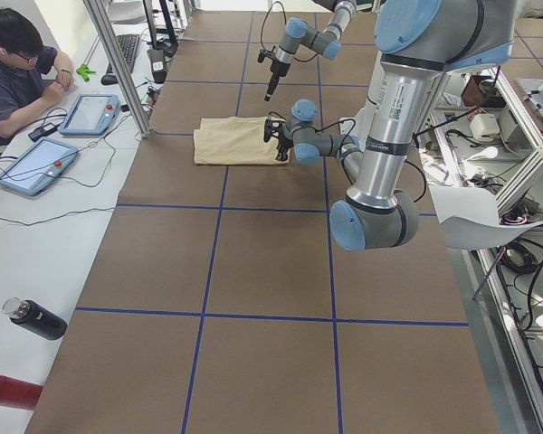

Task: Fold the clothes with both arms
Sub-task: 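Move both grippers to the shirt edge nearest the robot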

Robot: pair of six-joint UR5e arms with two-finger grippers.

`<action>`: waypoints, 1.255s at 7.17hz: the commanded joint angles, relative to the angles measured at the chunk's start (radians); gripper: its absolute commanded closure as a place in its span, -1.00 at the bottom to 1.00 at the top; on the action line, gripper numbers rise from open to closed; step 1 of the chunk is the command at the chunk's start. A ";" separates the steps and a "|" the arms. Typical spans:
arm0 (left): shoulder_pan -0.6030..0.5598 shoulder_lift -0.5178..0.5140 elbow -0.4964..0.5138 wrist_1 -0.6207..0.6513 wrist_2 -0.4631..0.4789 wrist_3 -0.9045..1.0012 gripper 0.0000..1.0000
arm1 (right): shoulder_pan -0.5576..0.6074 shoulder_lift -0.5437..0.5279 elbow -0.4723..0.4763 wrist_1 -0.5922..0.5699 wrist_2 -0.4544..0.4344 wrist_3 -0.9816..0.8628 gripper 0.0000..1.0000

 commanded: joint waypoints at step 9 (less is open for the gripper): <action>0.041 0.007 -0.002 0.037 -0.004 0.000 1.00 | -0.045 0.005 -0.011 -0.007 -0.054 0.054 -1.00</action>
